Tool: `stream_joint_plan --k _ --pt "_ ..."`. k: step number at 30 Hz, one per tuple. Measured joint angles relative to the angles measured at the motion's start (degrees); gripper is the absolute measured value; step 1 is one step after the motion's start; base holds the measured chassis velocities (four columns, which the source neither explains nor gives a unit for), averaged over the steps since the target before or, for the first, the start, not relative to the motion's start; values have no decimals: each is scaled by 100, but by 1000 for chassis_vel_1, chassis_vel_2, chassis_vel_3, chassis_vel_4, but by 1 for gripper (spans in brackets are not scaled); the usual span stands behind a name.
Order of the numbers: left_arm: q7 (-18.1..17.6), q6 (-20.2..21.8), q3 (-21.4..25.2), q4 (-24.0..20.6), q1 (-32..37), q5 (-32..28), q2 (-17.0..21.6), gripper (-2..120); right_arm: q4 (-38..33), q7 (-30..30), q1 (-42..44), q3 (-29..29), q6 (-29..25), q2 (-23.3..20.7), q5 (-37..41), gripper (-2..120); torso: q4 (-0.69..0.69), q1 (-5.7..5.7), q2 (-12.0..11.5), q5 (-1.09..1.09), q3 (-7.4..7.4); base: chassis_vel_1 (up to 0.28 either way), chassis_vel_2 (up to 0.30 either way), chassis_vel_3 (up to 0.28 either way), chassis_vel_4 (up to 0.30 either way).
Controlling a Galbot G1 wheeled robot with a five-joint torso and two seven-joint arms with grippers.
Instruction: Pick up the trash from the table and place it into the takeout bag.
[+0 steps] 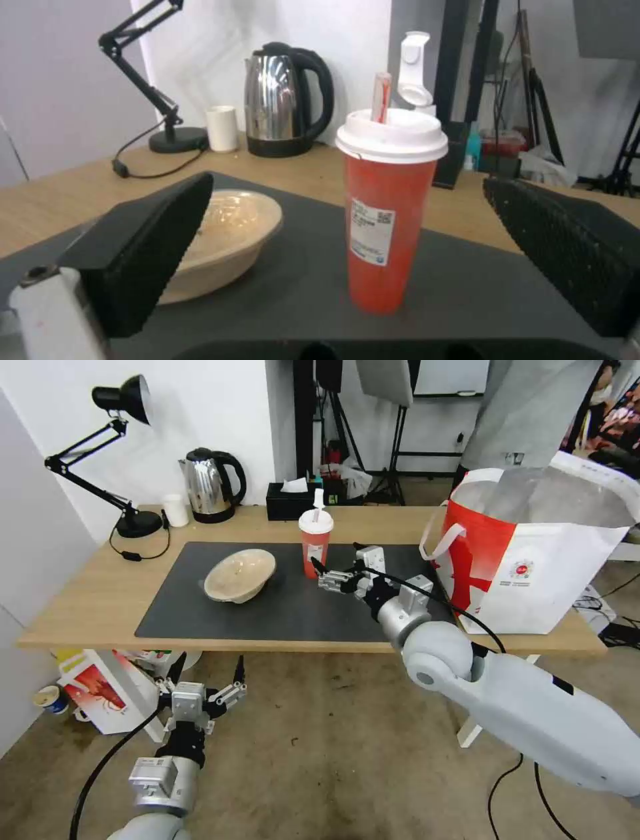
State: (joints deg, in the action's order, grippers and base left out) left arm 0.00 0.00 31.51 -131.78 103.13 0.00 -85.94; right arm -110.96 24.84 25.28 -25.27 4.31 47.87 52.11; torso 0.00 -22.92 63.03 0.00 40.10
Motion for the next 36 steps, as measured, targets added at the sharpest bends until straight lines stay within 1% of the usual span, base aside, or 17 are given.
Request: stream_joint_plan --k 17,36 --pt "0 0 -1 0 0 0 0 100 515 -38 -304 -155 26 269 149 100 -1 0 0 1 0 0 0 0 0" --pt "0 0 0 0 0 0 0 100 781 -80 -363 -233 32 447 141 100 0 0 0 0 0 0 0 0 0"
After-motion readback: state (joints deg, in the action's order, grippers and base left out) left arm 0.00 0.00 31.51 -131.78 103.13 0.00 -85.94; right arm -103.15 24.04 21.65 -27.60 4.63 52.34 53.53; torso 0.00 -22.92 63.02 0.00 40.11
